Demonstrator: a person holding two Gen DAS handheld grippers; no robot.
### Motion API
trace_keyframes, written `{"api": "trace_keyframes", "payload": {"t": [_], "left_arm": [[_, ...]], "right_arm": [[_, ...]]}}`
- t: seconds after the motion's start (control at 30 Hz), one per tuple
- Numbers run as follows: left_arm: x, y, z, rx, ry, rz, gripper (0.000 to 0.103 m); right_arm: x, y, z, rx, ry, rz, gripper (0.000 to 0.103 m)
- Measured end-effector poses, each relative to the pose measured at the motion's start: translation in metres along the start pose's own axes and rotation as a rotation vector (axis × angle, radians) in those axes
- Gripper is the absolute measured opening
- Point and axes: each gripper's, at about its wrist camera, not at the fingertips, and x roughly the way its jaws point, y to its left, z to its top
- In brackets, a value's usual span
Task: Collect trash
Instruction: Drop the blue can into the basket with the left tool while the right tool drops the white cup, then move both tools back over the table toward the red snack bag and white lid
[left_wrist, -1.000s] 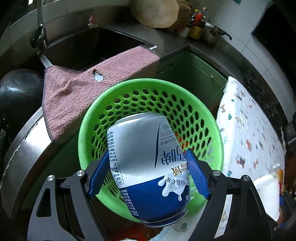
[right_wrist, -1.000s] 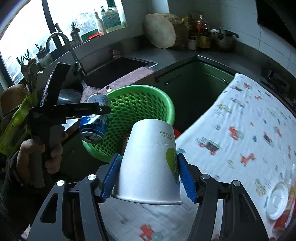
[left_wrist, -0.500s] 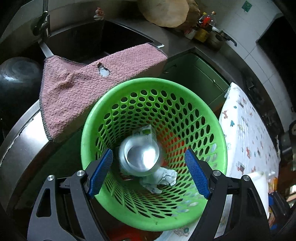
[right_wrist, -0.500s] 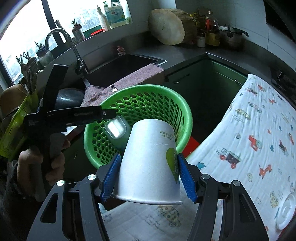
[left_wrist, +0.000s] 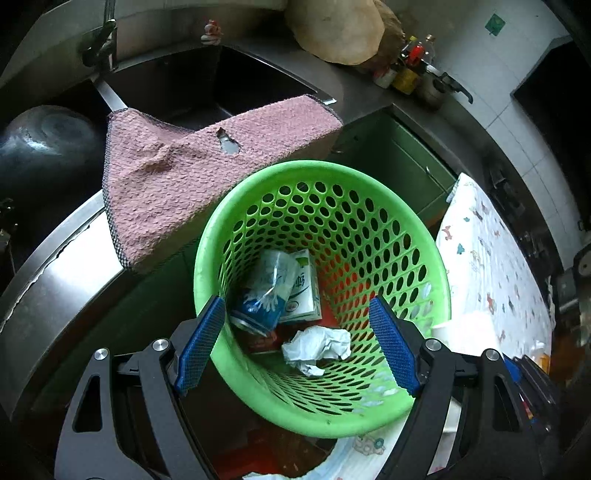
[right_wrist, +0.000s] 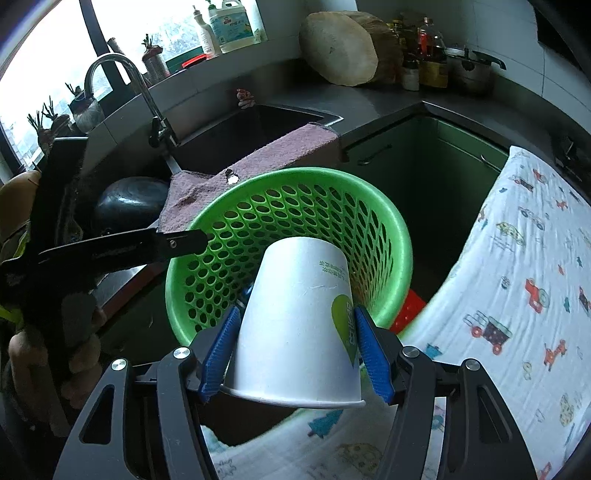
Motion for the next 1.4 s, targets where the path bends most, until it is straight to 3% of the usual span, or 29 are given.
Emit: {"api": "trace_keyframes", "payload": {"t": [0.13, 0.23, 0.8, 1.4], "left_arm": [[-0.005, -0.002, -0.001, 0.008, -0.006, -0.002, 0.079], [-0.008, -0.003, -0.002, 0.012, -0.010, -0.003, 0.079], [-0.028, -0.051, -0.020, 0.107, -0.044, -0.017, 0.081], [-0.044, -0.162, -0.069, 0.282, -0.036, -0.093, 0.083]], "right_arm": [[0.003, 0.002, 0.001, 0.002, -0.004, 0.004, 0.062], [-0.001, 0.001, 0.001, 0.007, -0.021, 0.014, 0.073], [-0.069, -0.029, -0.035, -0.002, -0.070, -0.059, 0.073], [-0.186, -0.122, -0.142, 0.119, -0.096, -0.241, 0.074]]}}
